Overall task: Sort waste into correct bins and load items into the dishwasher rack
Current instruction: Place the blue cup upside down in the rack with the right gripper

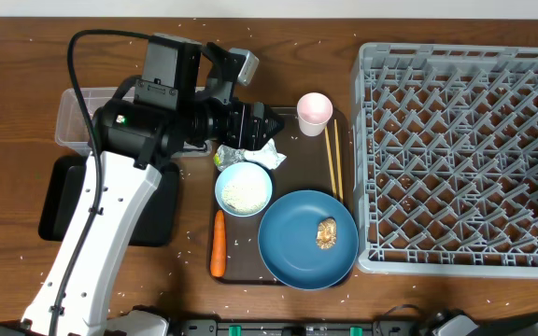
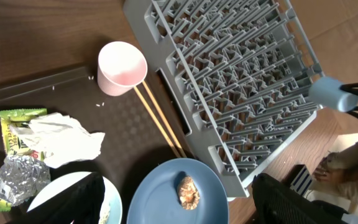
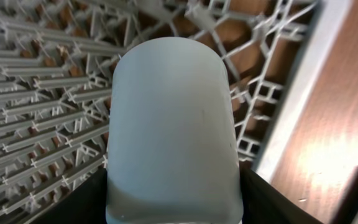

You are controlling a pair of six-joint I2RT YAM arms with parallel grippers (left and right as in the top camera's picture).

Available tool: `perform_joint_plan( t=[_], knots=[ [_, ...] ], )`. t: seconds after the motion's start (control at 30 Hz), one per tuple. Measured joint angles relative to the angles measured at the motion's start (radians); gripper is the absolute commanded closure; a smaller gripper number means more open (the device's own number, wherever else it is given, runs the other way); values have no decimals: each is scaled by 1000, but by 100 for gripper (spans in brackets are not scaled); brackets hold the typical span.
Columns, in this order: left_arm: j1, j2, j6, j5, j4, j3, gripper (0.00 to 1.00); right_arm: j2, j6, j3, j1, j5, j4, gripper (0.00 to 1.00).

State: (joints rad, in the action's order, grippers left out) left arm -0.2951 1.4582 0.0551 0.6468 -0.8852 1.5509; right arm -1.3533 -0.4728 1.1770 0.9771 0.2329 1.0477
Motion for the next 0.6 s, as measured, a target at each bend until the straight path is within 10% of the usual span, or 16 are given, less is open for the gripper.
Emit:
perform_joint_plan(
  t=[0.23,0.6],
  knots=[
    [0,0,0,0,-9,0,23,-88,-27,0,0,39,-39,23],
    [-2,0,-8,-9,13,0,24,-14,30,0,-7,223,-37,25]
  ],
)
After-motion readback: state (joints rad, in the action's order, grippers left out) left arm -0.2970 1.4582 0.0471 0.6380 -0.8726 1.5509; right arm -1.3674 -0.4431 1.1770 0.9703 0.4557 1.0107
